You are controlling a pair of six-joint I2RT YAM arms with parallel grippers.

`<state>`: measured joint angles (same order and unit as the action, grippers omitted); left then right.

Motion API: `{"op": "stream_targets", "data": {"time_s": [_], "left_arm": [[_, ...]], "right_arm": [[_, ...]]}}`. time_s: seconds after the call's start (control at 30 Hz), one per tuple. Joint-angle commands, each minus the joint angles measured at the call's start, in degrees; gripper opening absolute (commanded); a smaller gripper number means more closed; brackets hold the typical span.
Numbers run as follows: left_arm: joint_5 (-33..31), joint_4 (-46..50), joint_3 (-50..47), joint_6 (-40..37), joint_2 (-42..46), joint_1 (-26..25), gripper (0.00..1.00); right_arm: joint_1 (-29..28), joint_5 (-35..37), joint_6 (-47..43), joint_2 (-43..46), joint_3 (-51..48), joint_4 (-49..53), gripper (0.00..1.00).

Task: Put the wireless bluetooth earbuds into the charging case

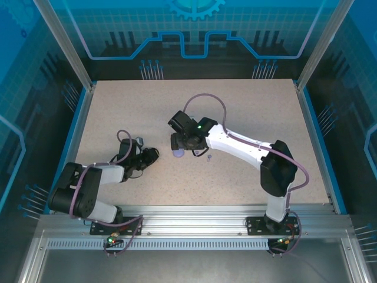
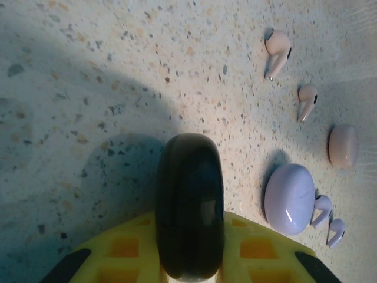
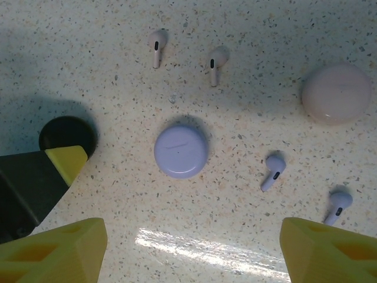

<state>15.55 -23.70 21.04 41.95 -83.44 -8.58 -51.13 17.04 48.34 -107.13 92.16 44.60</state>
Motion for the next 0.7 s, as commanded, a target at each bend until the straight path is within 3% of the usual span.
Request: {"op": "stream_targets", "data": {"time_s": [0.0,0.47,0.67], "left_arm": [[-2.8,0.0,-0.8,1.2,-0.5,0.8,0.0],[-13.0,15.7,1.8,-2.9,10.6,2.5,0.38],[-14.2,19.8,3.7,-2.2,15.7,2.5,0.47]], "right_arm": [[-1.4,2.2,3.3,-2.0,3.3,4.1,0.78],[-3.4,4.2,5.4,-7.9,10.1,9.2,0.79],[-3.7,4.6,6.1,-9.9,14.0,11.8,0.79]]}}
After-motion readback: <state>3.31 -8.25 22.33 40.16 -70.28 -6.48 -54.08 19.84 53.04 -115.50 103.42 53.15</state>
